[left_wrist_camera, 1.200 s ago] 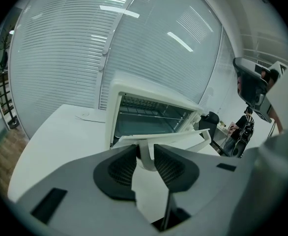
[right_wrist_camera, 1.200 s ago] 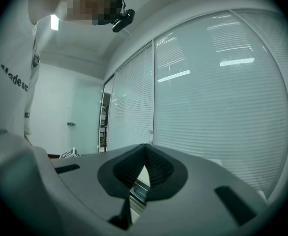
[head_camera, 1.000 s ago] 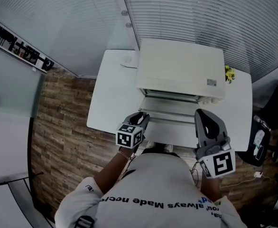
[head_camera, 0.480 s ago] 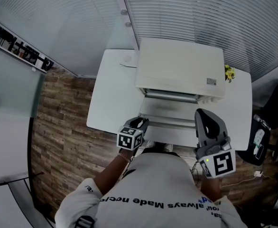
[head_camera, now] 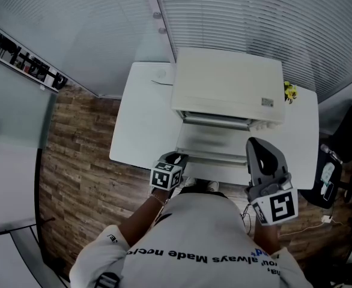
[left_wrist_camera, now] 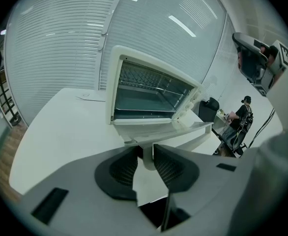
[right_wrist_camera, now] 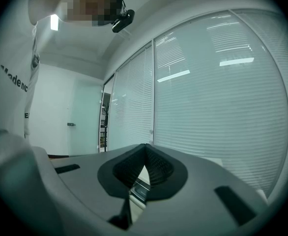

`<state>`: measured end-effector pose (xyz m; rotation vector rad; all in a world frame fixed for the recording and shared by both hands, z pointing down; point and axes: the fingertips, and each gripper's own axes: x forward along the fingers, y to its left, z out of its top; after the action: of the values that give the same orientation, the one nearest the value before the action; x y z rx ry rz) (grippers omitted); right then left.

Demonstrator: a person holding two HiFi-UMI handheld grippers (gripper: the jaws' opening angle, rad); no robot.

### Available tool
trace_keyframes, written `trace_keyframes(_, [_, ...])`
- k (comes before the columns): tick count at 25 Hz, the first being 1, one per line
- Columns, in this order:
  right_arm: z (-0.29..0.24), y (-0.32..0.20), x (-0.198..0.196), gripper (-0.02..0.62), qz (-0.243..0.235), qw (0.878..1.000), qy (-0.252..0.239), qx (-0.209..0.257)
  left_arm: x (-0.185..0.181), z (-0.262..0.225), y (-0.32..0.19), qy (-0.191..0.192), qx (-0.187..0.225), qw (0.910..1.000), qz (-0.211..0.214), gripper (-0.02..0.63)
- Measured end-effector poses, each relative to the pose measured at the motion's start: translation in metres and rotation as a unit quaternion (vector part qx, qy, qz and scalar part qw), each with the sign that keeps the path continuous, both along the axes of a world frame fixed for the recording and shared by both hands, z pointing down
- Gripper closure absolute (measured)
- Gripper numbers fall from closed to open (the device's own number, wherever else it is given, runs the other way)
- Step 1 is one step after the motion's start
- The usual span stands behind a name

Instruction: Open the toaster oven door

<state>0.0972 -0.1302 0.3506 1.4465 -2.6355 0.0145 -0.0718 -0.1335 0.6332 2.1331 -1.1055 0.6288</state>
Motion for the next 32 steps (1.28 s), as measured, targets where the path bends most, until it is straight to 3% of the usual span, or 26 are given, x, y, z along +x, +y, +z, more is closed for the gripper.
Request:
trace_keyframes(24, [0.002,0.006,0.000,0.588,0.007,1.000,-0.003,-0.003,-0.003,0.049,0.025,-0.015,-0.053,0.9985,0.006,0.492])
trace_keyframes(32, [0.001,0.008,0.001,0.588,0.011,1.000,-0.003,-0.001,-0.005,0.070,0.035,-0.014,-0.092,0.9957,0.007,0.491])
